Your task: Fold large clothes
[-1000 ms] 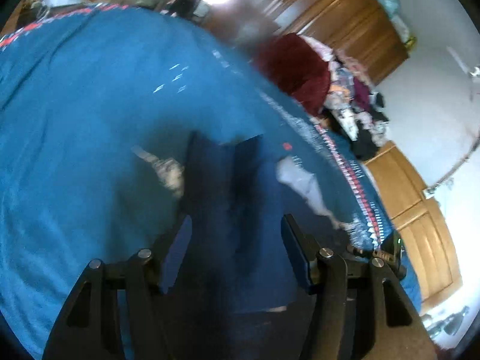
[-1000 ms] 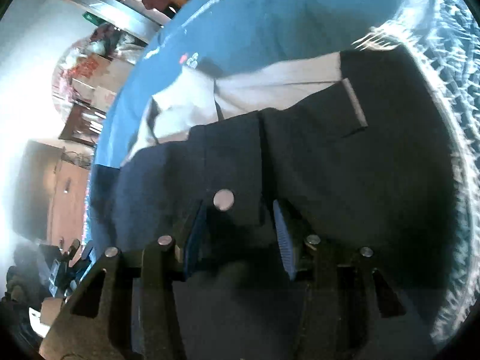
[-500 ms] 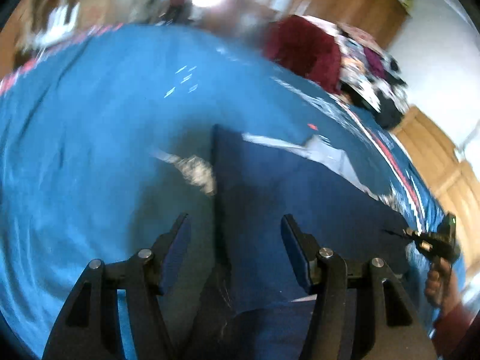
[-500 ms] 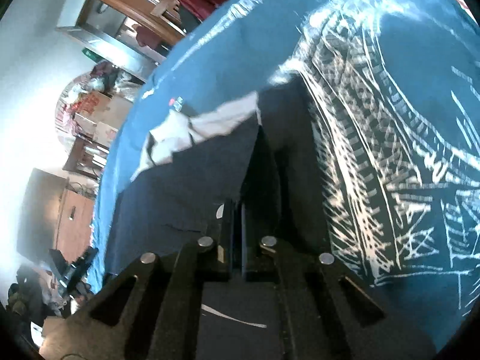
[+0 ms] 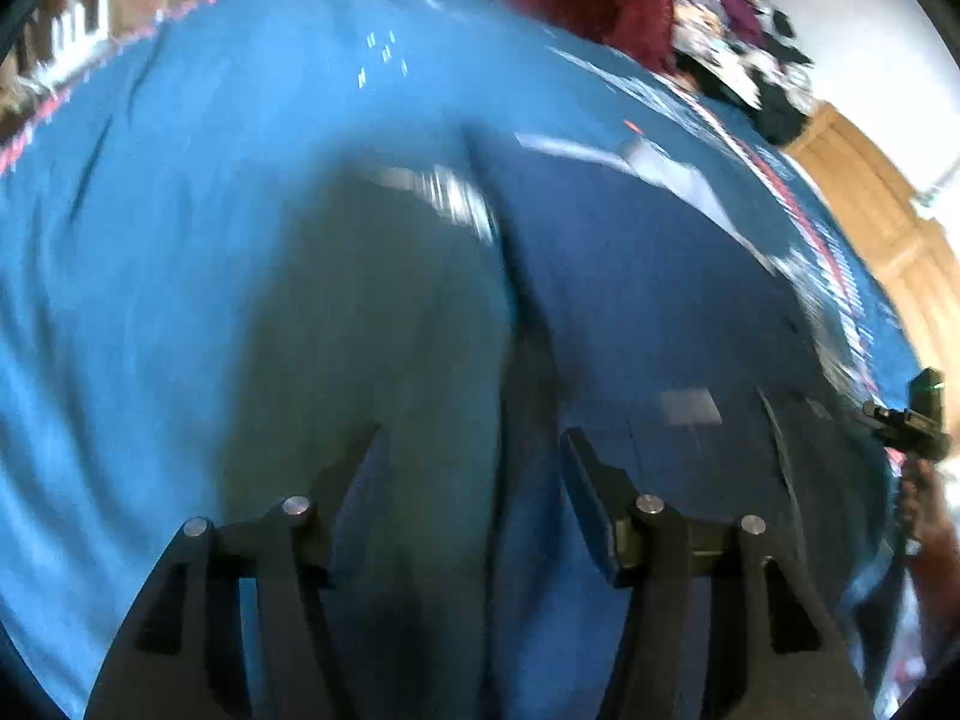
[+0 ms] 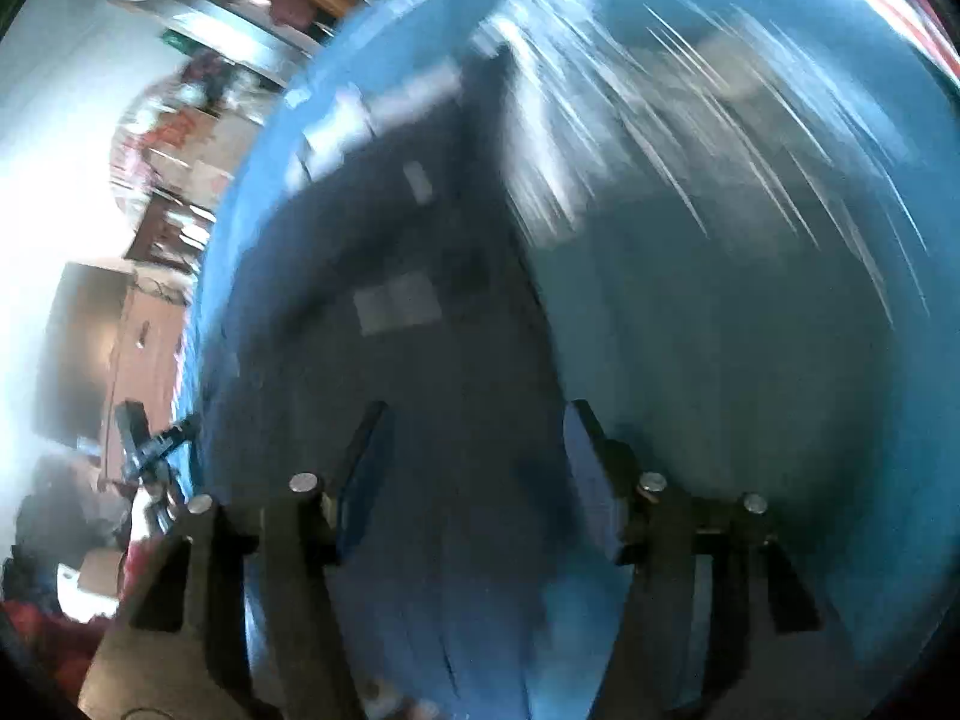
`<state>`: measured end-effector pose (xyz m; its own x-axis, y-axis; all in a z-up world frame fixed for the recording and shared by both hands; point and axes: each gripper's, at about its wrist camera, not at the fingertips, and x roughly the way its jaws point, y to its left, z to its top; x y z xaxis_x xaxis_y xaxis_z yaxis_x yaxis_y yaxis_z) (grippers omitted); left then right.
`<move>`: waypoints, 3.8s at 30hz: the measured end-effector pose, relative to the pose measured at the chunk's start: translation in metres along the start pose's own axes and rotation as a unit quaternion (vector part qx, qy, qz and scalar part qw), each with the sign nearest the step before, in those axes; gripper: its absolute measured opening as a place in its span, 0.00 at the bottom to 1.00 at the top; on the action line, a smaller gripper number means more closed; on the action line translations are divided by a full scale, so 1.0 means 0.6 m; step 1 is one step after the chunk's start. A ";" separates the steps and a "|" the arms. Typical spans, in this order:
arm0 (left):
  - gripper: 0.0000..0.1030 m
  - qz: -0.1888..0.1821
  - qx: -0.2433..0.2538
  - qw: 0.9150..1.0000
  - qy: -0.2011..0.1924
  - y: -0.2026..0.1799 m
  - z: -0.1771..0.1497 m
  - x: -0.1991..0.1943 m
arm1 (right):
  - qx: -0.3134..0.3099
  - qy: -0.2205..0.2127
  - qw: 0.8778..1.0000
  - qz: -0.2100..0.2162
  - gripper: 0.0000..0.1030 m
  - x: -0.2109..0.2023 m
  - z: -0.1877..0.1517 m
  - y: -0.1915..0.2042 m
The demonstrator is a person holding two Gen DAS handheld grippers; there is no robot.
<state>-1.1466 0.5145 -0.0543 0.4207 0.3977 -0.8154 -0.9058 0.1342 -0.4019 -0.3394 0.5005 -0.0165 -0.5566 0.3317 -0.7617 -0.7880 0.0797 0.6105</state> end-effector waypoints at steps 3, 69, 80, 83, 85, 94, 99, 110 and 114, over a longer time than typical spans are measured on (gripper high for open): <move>0.63 -0.051 -0.009 0.998 0.021 0.002 -0.082 -0.030 | 0.036 0.038 0.999 0.010 0.53 -0.026 -0.103 -0.042; 0.61 0.002 0.002 0.998 -0.067 -0.091 0.205 0.122 | -0.157 -0.125 0.977 -0.066 0.51 0.271 0.142 0.276; 0.59 -0.022 0.133 0.990 -0.052 -0.329 0.048 0.233 | -0.212 -0.099 0.960 -0.151 0.61 0.367 -0.080 0.367; 0.55 -0.032 0.113 0.992 -0.054 -0.308 0.051 0.221 | -0.208 -0.106 0.958 -0.168 0.61 0.354 -0.085 0.346; 0.54 -0.026 0.106 0.992 -0.057 -0.296 0.046 0.208 | -0.202 -0.107 0.959 -0.169 0.61 0.349 -0.083 0.333; 0.45 -0.010 0.047 0.996 -0.076 -0.202 0.029 0.160 | -0.191 -0.114 0.955 -0.195 0.61 0.328 -0.079 0.293; 0.41 -0.010 0.028 0.996 -0.082 -0.163 0.030 0.147 | -0.194 -0.109 0.955 -0.194 0.61 0.320 -0.074 0.283; 0.43 0.068 -0.062 0.989 -0.113 -0.019 0.014 0.055 | -0.180 -0.117 0.946 -0.245 0.62 0.247 -0.085 0.206; 0.47 0.101 -0.128 0.975 -0.149 0.032 -0.023 -0.016 | -0.149 -0.160 0.947 -0.237 0.73 0.180 -0.137 0.218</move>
<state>-1.1672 0.5009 -0.0597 0.1673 0.6445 -0.7461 -0.9104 -0.1895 -0.3678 -0.5239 0.4696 -0.0365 -0.0519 0.5973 -0.8004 -0.9950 0.0374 0.0924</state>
